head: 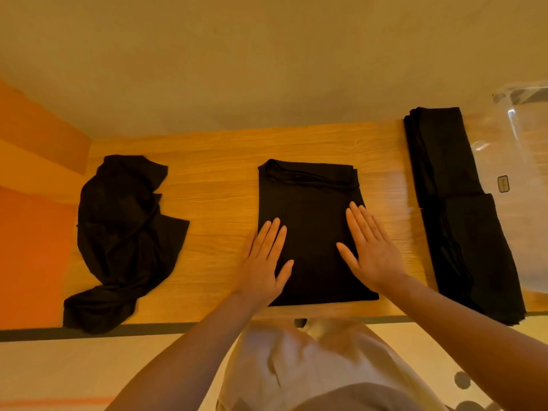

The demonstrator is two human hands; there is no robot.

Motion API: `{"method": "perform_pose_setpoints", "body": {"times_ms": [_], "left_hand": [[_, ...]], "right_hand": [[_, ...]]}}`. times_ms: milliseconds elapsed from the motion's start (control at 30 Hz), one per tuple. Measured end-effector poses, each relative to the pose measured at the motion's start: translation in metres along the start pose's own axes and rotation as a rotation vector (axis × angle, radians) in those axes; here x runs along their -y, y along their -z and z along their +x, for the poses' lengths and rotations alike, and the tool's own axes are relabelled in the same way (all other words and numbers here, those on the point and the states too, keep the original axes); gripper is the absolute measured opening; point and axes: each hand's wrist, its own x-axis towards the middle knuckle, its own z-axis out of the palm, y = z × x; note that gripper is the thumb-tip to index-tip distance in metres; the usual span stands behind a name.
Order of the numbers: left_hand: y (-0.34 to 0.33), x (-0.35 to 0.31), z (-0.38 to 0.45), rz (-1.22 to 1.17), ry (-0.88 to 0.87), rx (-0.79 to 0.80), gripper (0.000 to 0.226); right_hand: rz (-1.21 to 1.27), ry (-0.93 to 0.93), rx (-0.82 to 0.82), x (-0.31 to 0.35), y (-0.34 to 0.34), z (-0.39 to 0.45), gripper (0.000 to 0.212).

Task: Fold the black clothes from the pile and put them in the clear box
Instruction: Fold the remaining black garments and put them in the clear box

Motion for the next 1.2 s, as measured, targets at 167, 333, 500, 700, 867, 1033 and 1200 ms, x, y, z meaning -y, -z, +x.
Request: {"method": "perform_pose_setpoints", "body": {"times_ms": [167, 333, 500, 700, 867, 1033, 1200], "left_hand": [[0.006, -0.004, -0.008, -0.008, 0.008, -0.013, 0.063], [0.026, -0.015, 0.050, -0.045, -0.012, -0.083, 0.048], [0.030, -0.012, 0.098, -0.033, -0.048, -0.045, 0.050], [0.041, 0.018, 0.123, 0.011, -0.105, 0.062, 0.078], [0.045, 0.026, 0.141, 0.041, -0.073, 0.100, 0.079], [0.032, 0.010, 0.147, 0.045, -0.135, 0.060, 0.069], [0.031, 0.033, 0.142, 0.062, -0.044, 0.075, 0.080]], "right_hand": [[0.002, 0.023, -0.024, 0.008, 0.002, -0.010, 0.065], [0.108, 0.181, -0.033, 0.035, 0.014, 0.027, 0.056], [0.144, 0.141, -0.069, 0.038, 0.020, 0.067, 0.055], [0.099, -0.005, -0.076, 0.008, 0.027, 0.100, 0.066], [0.083, -0.036, -0.077, 0.002, 0.032, 0.111, 0.064], [0.064, 0.076, -0.032, 0.020, 0.021, 0.114, 0.059], [0.032, -0.142, 0.017, -0.015, 0.024, 0.108, 0.068]]}}
